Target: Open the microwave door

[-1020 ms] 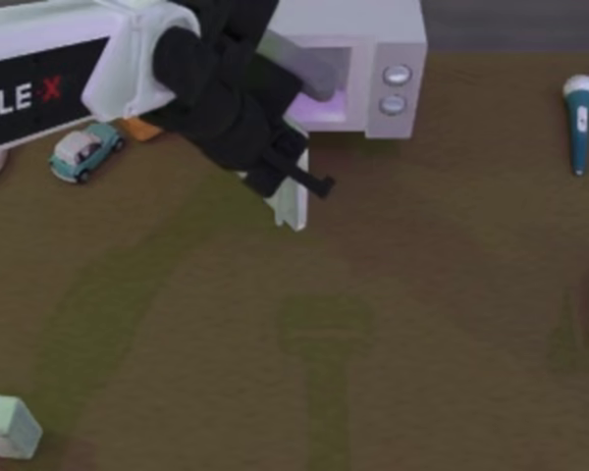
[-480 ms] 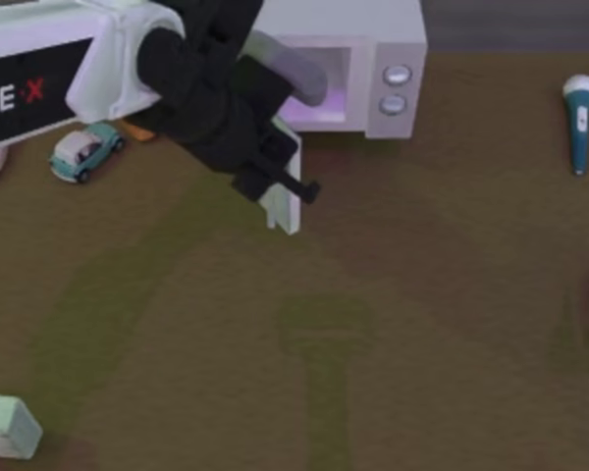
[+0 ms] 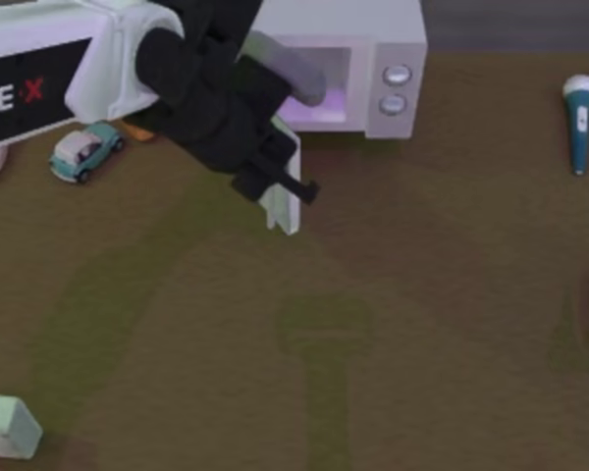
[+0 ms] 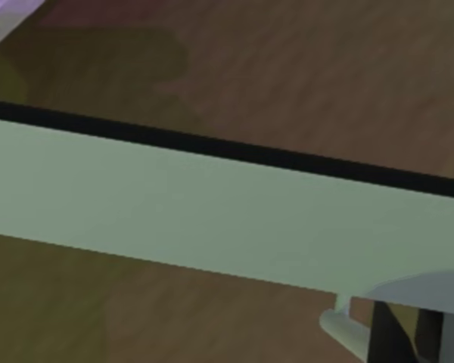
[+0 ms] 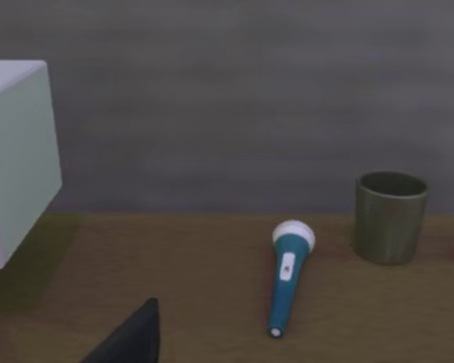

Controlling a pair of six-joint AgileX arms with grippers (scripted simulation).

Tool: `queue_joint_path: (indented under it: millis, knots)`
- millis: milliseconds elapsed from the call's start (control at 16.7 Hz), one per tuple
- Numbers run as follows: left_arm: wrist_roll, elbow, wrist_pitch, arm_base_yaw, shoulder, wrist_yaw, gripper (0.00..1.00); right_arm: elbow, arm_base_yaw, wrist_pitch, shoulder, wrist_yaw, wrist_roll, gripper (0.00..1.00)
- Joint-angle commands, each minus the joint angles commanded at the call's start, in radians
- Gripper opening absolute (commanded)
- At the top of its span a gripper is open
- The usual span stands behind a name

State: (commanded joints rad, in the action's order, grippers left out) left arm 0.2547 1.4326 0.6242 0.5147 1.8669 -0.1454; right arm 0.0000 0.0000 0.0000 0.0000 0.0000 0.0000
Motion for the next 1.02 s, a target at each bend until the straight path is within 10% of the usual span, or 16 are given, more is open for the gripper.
queue_joint_path:
  millis: [1020]
  knots:
    - [0.083, -0.024, 0.011, -0.029, -0.02, -0.047, 0.0, 0.0, 0.0, 0.0, 0.0, 0.0, 0.0, 1.0]
